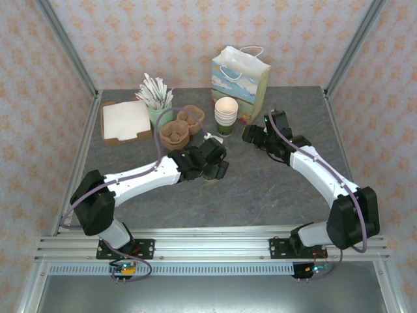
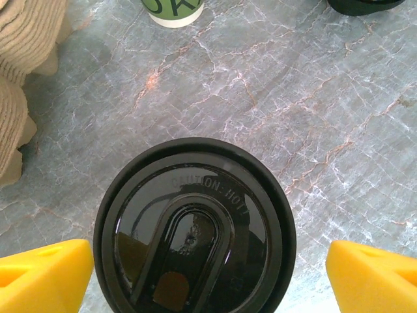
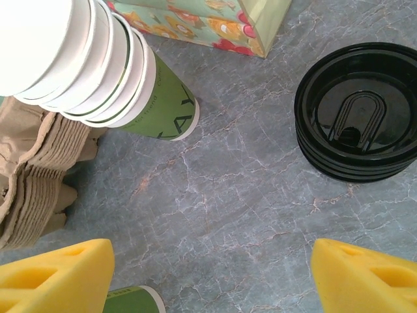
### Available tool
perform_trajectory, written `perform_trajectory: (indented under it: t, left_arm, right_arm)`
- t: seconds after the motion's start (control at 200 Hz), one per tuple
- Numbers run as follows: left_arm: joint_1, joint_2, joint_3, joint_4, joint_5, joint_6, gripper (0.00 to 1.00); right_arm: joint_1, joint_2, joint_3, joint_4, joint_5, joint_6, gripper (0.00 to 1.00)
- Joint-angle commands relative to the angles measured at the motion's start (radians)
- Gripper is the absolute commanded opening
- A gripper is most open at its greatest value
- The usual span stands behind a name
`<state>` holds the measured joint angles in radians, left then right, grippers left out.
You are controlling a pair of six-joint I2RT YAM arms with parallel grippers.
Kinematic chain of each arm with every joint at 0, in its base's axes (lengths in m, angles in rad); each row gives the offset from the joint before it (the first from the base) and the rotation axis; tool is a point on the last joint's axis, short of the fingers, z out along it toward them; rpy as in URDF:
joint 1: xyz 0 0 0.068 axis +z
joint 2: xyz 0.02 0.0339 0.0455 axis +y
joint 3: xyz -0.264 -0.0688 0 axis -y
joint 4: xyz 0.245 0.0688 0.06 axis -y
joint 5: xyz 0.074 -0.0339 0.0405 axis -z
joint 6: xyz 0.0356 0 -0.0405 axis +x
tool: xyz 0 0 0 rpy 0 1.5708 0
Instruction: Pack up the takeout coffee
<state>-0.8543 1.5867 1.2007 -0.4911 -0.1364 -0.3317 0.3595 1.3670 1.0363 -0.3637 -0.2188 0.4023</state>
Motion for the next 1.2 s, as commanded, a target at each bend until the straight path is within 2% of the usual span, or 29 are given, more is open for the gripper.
perform_trajectory:
  t: [0.0,0.21,0.37,0.52,0.726,0.836,0.981,1.066,1.196]
  left_arm:
    - [0.033,-0.087,0.015,-0.032,0.046,0.003,0.93]
    - [0.171,-0.229,-0.015,-0.078,0.096,-0.019,0.91]
    - [0.285,-0.298,-0.029,-0.127,0.086,-0.033,0.9]
    - [0.375,-0.336,-0.063,-0.114,0.092,-0.051,0.9]
    - [0.466,-0.265,-0.066,-0.058,0.164,-0.059,0.9]
    - [0.49,-0.21,-0.044,-0.027,0.152,-0.035,0.85]
    - [0.485,-0.096,0.053,-0.06,0.171,-0.014,0.78]
    - [0.459,-0.037,0.108,-0.097,0.12,0.012,0.77]
    - [0.425,0.049,0.221,-0.187,0.06,0.162,0.76]
  right_arm:
    - [0.042,-0.055,0.023,-0.02,0.016,-0.099,0.8]
    - [0.198,-0.072,0.007,-0.017,-0.007,-0.326,0.81]
    - [0.344,0.0,0.056,-0.039,0.025,-0.48,0.82]
    - [0.42,0.079,0.113,-0.057,0.034,-0.557,0.82]
    - [0.424,0.072,0.123,-0.014,0.043,-0.516,0.82]
    - [0.414,0.04,0.122,0.018,0.075,-0.475,0.82]
    - [0.353,0.012,0.127,0.041,0.155,-0.395,0.82]
    - [0.311,0.005,0.117,0.054,0.203,-0.354,0.82]
    - [0.287,0.013,0.102,0.067,0.262,-0.332,0.82]
